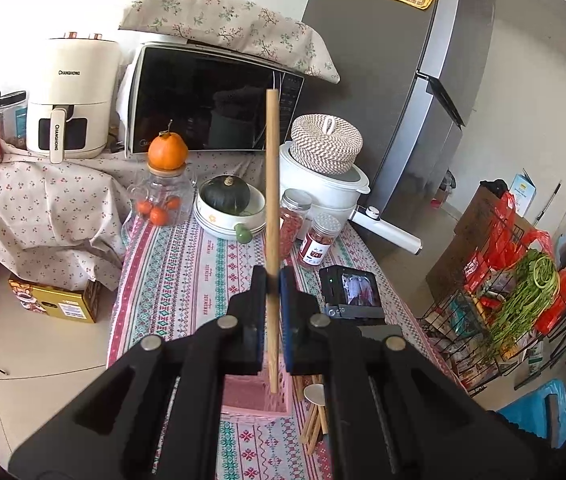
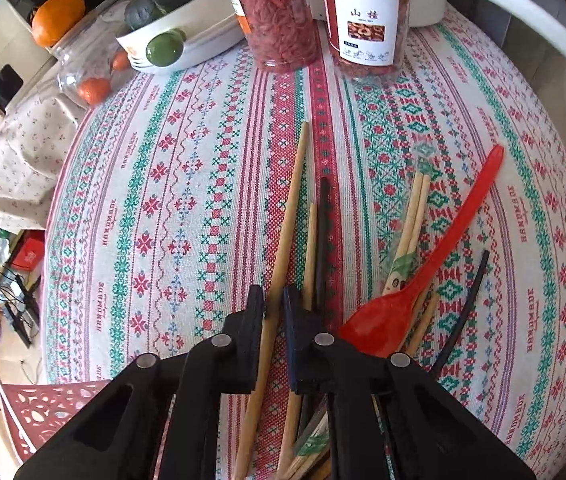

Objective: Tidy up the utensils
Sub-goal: 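Lift both held chopsticks upright and carry them over the pink basket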

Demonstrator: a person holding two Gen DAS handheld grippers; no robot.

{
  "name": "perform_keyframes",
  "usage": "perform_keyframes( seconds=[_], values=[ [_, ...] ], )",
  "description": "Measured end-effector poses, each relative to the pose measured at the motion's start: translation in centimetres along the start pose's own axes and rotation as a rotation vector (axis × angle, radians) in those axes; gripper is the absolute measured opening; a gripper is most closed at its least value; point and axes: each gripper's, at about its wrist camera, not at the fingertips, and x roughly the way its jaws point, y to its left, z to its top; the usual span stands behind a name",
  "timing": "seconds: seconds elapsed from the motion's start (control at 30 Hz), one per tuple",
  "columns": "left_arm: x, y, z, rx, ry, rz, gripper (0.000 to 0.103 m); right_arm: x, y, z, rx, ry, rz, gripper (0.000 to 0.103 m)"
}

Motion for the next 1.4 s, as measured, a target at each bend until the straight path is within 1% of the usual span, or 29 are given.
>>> perform_keyframes(
  seconds=[0.1, 0.23, 0.43, 0.53, 0.63, 0.8, 0.93, 1.0, 1.03, 1.07, 1.1, 1.17, 1.2, 1.23, 1.27, 1.3, 1.4],
  values=[
    [0.0, 0.3, -0.1, 0.009, -0.020, 0.026, 0.008, -1.6, 0.1, 0.1, 0.000, -0.085, 0.032, 0.007],
    [-0.1, 0.8, 0.0, 0.003, -0.050, 0.054, 0.008, -6.3, 0.8, 0.0, -0.075, -0.229, 0.075, 0.007],
    [0.5, 0.9, -0.1, 0.001, -0.046, 0.061, 0.008, -12.6, 0.7, -2.2, -0.083, -0.384, 0.167, 0.007],
    [1.1, 0.9, -0.4, 0.002, -0.024, 0.064, 0.008, -15.7, 0.7, -3.8, -0.077, -0.465, 0.209, 0.007],
    [2.1, 1.2, -0.9, 0.008, 0.007, 0.072, 0.008, -17.9, 0.9, -5.0, -0.084, -0.529, 0.229, 0.007],
    [4.3, 1.8, -2.0, 0.033, 0.061, 0.086, 0.008, -20.2, 1.8, -6.8, -0.087, -0.600, 0.267, 0.007],
    [6.1, 2.2, -2.9, 0.046, 0.118, 0.067, 0.008, -20.8, 2.7, -7.4, -0.090, -0.635, 0.293, 0.007],
    [6.6, 2.6, -3.1, 0.030, 0.161, 0.073, 0.013, -20.8, 3.3, -7.6, -0.091, -0.644, 0.309, 0.007],
    [6.7, 2.9, -3.1, 0.011, 0.182, 0.075, 0.019, -20.7, 3.7, -7.6, -0.093, -0.646, 0.315, 0.007],
    [6.5, 3.1, -3.0, -0.010, 0.188, 0.068, 0.027, -20.6, 4.1, -7.7, -0.098, -0.650, 0.319, 0.007],
    [6.2, 3.3, -2.9, -0.026, 0.188, 0.063, 0.031, -20.6, 4.5, -7.7, -0.102, -0.656, 0.320, 0.007],
    [5.4, 3.5, -2.6, -0.042, 0.184, 0.072, 0.047, -20.3, 5.4, -7.8, -0.111, -0.668, 0.315, 0.007],
    [5.0, 3.6, -2.5, -0.046, 0.181, 0.081, 0.050, -20.0, 5.8, -7.8, -0.113, -0.674, 0.308, 0.007],
    [4.6, 3.7, -2.4, -0.048, 0.182, 0.095, 0.056, -19.7, 6.3, -7.8, -0.114, -0.678, 0.301, 0.007],
    [4.3, 3.8, -2.4, -0.048, 0.185, 0.118, 0.062, -19.3, 6.8, -7.7, -0.114, -0.683, 0.289, 0.007],
    [3.9, 4.0, -2.4, -0.045, 0.187, 0.147, 0.064, -18.8, 7.2, -7.7, -0.118, -0.688, 0.273, 0.007],
    [2.9, 4.6, -2.6, -0.006, 0.177, 0.274, 0.073, -17.1, 8.4, -7.7, -0.111, -0.699, 0.210, 0.007]
  ],
)
